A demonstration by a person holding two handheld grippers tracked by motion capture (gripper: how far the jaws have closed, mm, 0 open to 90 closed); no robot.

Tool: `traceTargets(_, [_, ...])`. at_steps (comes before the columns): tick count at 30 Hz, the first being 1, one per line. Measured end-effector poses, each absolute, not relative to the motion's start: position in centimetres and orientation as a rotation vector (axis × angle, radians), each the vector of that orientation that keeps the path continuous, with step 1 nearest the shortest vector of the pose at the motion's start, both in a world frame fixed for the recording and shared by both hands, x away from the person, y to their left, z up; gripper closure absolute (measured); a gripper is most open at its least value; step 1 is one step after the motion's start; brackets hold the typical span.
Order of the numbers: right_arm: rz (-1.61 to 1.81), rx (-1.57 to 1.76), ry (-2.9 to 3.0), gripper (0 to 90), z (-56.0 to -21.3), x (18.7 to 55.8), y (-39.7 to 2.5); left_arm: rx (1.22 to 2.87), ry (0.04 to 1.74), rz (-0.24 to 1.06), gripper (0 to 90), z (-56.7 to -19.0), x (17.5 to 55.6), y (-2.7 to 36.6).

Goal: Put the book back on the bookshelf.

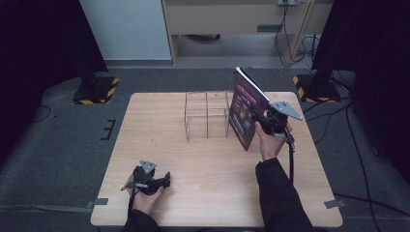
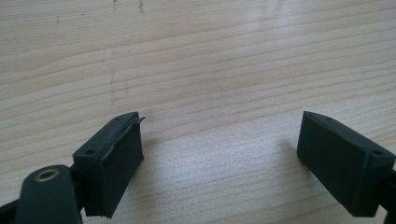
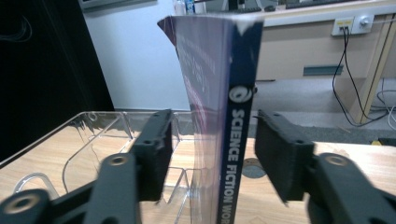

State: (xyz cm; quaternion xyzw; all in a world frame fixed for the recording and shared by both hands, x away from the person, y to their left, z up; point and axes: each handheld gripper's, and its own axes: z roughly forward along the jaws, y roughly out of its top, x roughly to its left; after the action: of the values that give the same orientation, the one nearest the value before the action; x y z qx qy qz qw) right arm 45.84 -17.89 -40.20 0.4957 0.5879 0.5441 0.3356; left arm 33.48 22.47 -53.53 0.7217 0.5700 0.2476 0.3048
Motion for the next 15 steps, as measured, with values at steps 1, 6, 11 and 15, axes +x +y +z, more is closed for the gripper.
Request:
traceTargets(1, [1.422, 1.291, 1.535, 41.5, -40.1, 45.8, -17.9, 1.912, 1.509, 0.656, 13.3, -53.5, 33.5, 22.5])
traceTargets(6, [1.420, 1.276, 1.605, 27.7, -40.0, 45.3, -18.0, 1.912, 1.510, 0.656, 13.2, -53.5, 33.5, 22.5])
traceTargets(11, [1.395, 1.276, 1.671, 18.5, -40.5, 44.2, -18.6, 1.911, 1.510, 0.656, 13.2, -53.5, 33.5, 22.5])
traceTargets(15, [1.368, 1.282, 1.730, 15.2, -41.7, 42.8, -19.5, 1.912, 1.510, 0.656, 13.2, -53.5, 33.5, 22.5])
